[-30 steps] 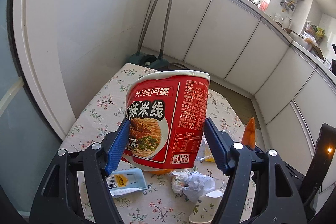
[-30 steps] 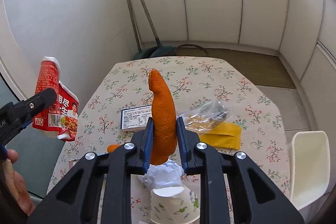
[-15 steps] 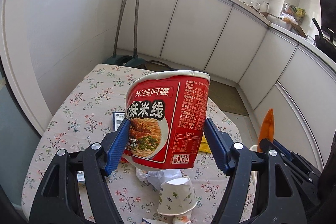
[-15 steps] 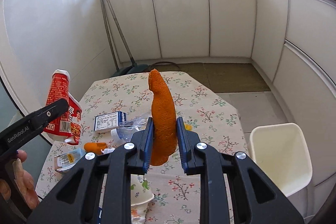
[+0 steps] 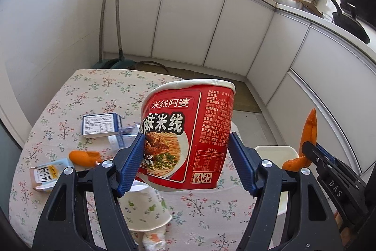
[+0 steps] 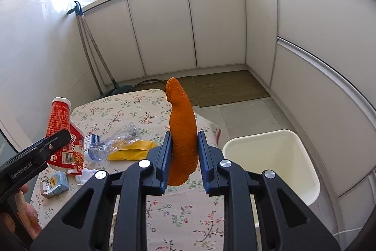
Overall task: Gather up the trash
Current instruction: 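Carry both items to the white bin and open the right gripper over it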
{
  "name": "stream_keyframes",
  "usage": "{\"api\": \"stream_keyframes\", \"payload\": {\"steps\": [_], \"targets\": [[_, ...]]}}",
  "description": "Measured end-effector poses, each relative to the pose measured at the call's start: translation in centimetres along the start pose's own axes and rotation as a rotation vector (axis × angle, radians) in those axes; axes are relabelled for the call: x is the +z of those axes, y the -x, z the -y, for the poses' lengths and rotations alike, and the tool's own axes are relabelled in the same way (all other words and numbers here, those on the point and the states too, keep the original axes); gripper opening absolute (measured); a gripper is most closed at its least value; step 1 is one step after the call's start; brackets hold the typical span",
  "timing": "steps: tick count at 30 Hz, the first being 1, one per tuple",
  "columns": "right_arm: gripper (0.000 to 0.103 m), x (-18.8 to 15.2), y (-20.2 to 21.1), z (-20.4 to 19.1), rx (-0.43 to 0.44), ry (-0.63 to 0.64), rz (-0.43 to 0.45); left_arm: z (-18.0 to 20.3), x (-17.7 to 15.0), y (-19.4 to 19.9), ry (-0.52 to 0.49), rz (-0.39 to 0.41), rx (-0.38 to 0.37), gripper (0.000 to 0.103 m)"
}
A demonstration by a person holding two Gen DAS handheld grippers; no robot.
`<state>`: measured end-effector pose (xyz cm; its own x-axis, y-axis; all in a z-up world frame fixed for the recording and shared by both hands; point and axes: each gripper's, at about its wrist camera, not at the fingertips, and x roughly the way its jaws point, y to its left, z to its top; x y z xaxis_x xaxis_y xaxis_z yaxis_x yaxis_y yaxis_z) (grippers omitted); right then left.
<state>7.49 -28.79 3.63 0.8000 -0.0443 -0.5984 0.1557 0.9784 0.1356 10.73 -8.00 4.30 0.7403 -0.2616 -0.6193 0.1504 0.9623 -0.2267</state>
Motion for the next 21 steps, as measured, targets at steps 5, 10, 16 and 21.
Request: {"api": "stream_keyframes", "payload": {"steps": [5,10,16,21], "targets": [[0.022,0.0,0.4,4.5,-0.079,-0.038,0.034,3.8,-0.6,-1.3,-0.058,-0.017,-0.033,0.068],[0.022,0.1,-0.5,9.6,-0.148,-0.124,0.014,6.6,-0.9,-2.9,-0.09,-0.042,-0.058,0.068],[0.022,-0.2,-1.9,14.4,-0.224,-0.221,-0.024,9.0,-1.5,-4.6,-0.117,-0.068,-0.074,0.068],[0.022,-0.6,-3.2,17.2,-0.268,-0.286,-0.071,10.9,-1.7,-5.7,-0.139,-0.081,-0.085,0.068]]}}
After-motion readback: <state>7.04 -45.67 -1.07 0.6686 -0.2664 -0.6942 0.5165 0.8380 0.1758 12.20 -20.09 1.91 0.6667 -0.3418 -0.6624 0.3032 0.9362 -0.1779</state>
